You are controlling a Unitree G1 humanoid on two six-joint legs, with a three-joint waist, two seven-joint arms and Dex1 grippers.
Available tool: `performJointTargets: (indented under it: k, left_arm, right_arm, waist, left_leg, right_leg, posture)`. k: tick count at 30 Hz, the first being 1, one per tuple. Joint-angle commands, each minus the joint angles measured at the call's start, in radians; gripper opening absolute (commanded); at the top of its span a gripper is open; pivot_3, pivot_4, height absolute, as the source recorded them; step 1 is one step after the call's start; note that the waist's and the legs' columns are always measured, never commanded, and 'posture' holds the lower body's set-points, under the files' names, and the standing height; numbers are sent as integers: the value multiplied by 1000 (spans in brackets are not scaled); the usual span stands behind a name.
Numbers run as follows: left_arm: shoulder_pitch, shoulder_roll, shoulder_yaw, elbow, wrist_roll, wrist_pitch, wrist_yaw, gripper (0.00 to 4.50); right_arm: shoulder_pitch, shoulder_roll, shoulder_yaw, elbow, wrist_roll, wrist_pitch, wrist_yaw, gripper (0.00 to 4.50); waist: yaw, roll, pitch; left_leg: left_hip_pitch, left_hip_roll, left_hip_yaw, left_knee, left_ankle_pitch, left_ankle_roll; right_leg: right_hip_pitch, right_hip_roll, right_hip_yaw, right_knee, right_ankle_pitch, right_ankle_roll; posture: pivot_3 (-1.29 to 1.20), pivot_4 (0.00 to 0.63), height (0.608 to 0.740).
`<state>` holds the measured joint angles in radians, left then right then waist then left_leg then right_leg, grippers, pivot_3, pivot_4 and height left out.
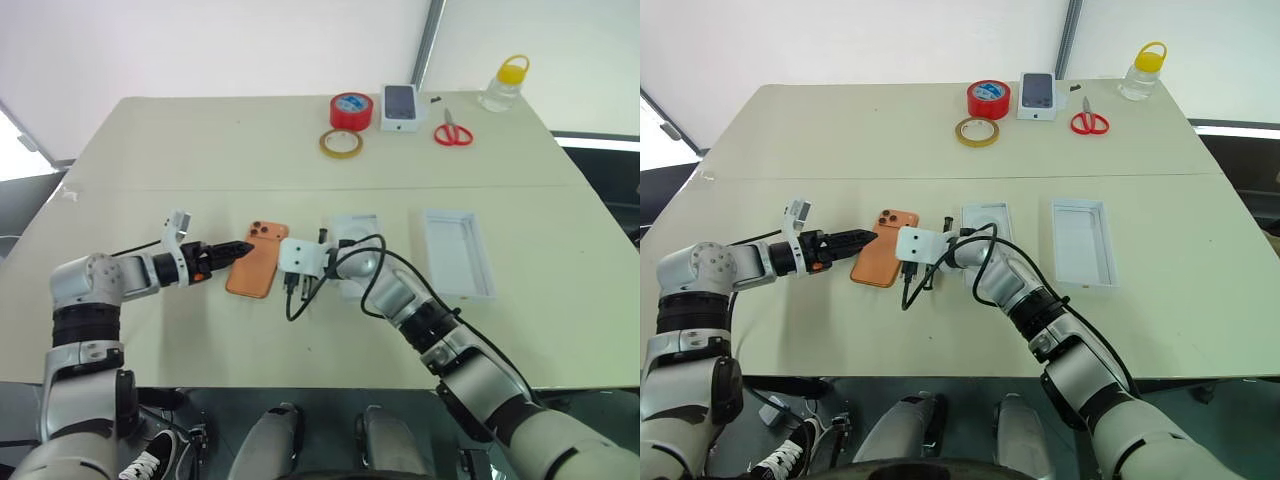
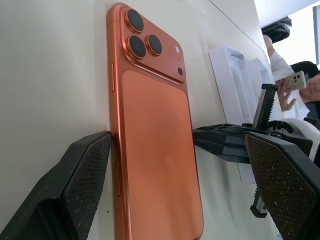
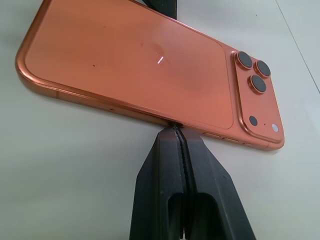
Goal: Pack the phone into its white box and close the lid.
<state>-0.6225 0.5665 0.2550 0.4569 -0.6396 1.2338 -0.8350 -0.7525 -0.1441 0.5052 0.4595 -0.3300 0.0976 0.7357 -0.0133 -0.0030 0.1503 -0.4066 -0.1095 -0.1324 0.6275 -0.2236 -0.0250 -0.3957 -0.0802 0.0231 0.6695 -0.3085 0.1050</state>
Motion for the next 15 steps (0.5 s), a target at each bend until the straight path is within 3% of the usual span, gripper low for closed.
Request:
performJointTargets:
  k: [1,15]
  left_arm:
    - [-14,-78,-63,-26,-30,54,-12,4402]
    - [-55,-109,-9,-155,-55,170,101,4402]
  right_arm:
    - [-3,27,16,-13,4,-26,1,29]
    - [1,23,16,-1,-12,-57,-3,29]
  waist:
    - [0,0,0]
    - [-4,0,0]
  left_leg:
    - [0,0,0,0,0,0]
    - [0,0,0,0,0,0]
  right_leg:
    - [0,0,0,0,0,0]
    - [0,0,0,0,0,0]
  posture:
    - [0,150,740]
    - [0,150,740]
